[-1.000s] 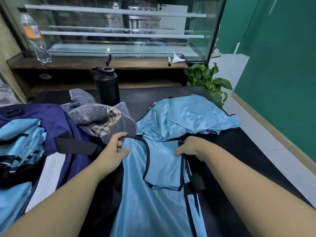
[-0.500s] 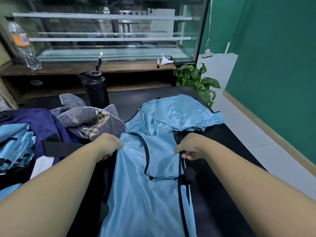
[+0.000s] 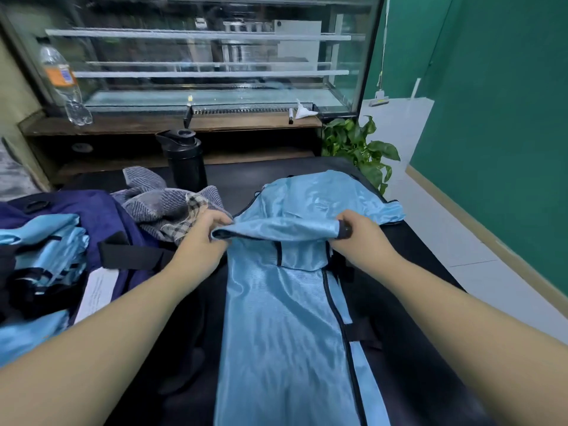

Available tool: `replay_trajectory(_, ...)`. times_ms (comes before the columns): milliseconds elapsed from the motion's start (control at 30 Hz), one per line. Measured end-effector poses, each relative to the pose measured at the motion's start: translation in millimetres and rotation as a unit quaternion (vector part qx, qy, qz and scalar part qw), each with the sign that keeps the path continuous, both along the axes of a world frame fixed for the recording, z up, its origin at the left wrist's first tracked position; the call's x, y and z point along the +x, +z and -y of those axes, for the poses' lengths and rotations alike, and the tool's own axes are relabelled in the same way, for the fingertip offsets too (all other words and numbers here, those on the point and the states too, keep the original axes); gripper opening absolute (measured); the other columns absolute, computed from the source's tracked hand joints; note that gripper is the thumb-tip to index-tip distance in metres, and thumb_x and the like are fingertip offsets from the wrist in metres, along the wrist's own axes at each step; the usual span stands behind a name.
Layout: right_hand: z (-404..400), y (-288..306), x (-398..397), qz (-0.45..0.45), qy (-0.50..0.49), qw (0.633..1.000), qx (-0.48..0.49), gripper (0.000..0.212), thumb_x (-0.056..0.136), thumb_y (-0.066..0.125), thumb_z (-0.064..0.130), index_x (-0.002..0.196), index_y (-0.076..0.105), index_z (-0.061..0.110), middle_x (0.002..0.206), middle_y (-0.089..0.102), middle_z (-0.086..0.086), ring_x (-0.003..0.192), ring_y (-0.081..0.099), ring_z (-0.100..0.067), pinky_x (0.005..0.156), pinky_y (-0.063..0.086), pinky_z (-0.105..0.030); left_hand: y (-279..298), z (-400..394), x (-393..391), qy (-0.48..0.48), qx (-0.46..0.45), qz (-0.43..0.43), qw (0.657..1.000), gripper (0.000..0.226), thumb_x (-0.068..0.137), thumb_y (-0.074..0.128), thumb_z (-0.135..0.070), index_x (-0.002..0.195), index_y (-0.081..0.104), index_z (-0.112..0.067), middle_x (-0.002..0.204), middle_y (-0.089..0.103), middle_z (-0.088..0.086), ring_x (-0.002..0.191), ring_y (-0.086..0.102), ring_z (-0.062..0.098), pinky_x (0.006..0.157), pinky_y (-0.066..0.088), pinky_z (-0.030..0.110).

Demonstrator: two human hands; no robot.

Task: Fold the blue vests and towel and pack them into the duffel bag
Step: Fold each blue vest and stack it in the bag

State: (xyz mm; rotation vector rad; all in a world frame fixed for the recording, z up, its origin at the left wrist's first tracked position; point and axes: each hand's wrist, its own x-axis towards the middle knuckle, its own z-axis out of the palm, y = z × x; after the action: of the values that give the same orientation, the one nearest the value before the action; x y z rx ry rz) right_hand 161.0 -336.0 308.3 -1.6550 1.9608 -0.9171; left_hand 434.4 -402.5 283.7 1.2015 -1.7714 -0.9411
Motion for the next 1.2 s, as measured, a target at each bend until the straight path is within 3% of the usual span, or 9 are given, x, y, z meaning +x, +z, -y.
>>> replay_trajectory(100,-31,-13,-1,-0.024,0.065,0.997,-0.028,0.019,0.074,0.065,0.002,0.081,0.056,0.017,0.086,0.061,-0.001,0.076,0.055,-0.014,0.063,0.041,-0.019,-8,-29,18,-0.091,-0.078,0.155,0.981,0.064,0.073,0.058,-0.001,0.091,0.059,-0.063,0.098,0.065,-0.013,0.093,0.057,-0.002,0.088,0.038,0.008)
replay_trajectory(200,-56,-32,-6,-0.076,0.140,0.987,-0.021,0.041,0.073,0.066,0.004,0.080,0.044,0.039,0.094,0.057,0.006,0.088,0.058,-0.013,0.075,0.046,-0.027,-19,-52,27,-0.162,-0.065,0.272,0.946,0.057,0.074,0.060,0.002,0.112,0.066,-0.041,0.103,0.056,-0.009,0.103,0.056,0.006,0.091,0.028,-0.001)
replay_trajectory(467,-82,-56,-11,-0.231,0.208,0.950,-0.033,0.028,0.072,0.067,0.003,0.095,0.057,0.016,0.112,0.057,0.001,0.103,0.057,-0.020,0.085,0.049,-0.029,-35,-77,24,-0.216,-0.199,0.504,0.812,0.056,0.073,0.041,-0.032,0.126,0.059,-0.034,0.115,0.060,-0.001,0.124,0.047,0.026,0.103,0.043,0.034)
replay_trajectory(633,-90,-58,-13,-0.312,0.233,0.917,-0.086,0.048,0.053,0.080,0.007,0.096,0.063,0.019,0.103,0.063,0.003,0.093,0.063,-0.021,0.071,0.056,-0.032,-38,-88,21,-0.258,-0.213,0.434,0.836,0.033,0.068,0.049,-0.032,0.100,0.056,-0.035,0.097,0.056,-0.016,0.093,0.058,0.009,0.078,0.046,0.024)
replay_trajectory(800,-96,-58,-14,-0.312,0.256,0.910,-0.098,0.029,0.068,0.051,0.012,0.094,0.060,0.022,0.093,0.061,0.009,0.087,0.059,-0.016,0.074,0.046,-0.025,-39,-92,16,-0.241,-0.244,0.428,0.836,0.023,0.065,0.043,-0.031,0.082,0.057,-0.036,0.074,0.054,-0.018,0.069,0.056,0.003,0.061,0.041,0.019)
replay_trajectory(933,-94,-54,-13,-0.285,0.254,0.916,-0.125,0.045,0.069,0.031,0.011,0.092,0.069,0.021,0.091,0.065,0.012,0.088,0.058,-0.012,0.079,0.044,-0.025,-31,-95,11,-0.258,-0.198,0.411,0.852,0.023,0.073,0.044,-0.038,0.085,0.062,-0.031,0.088,0.055,-0.015,0.089,0.054,0.007,0.084,0.041,0.025)
replay_trajectory(1033,-78,-42,-3,-0.233,0.101,0.959,-0.126,0.033,0.076,0.042,0.006,0.095,0.066,0.017,0.095,0.065,0.005,0.092,0.055,-0.018,0.078,0.047,-0.029,-26,-92,-12,-0.218,-0.180,0.382,0.880,0.038,0.085,0.030,-0.049,0.095,0.059,-0.026,0.105,0.052,-0.011,0.103,0.050,0.010,0.095,0.039,0.029)
replay_trajectory(1133,-53,-39,-2,-0.177,-0.076,0.978,0.084,0.029,0.085,0.053,0.016,0.113,0.054,0.013,0.113,0.056,-0.004,0.109,0.047,-0.024,0.087,0.044,-0.035,-28,-93,-47,-0.176,-0.130,0.388,0.895,0.052,0.092,0.022,-0.050,0.129,0.045,-0.022,0.141,0.037,-0.005,0.131,0.035,0.014,0.111,0.026,0.031)
replay_trajectory(1200,-42,-43,-5,-0.114,-0.081,0.967,0.213,0.044,0.085,0.059,0.030,0.125,0.050,0.014,0.125,0.052,-0.005,0.121,0.043,-0.027,0.095,0.042,-0.036,-34,-95,-71,-0.170,-0.089,0.394,0.899,0.051,0.101,0.028,-0.040,0.148,0.021,-0.022,0.158,0.010,-0.006,0.146,0.007,0.011,0.119,0.005,0.031)
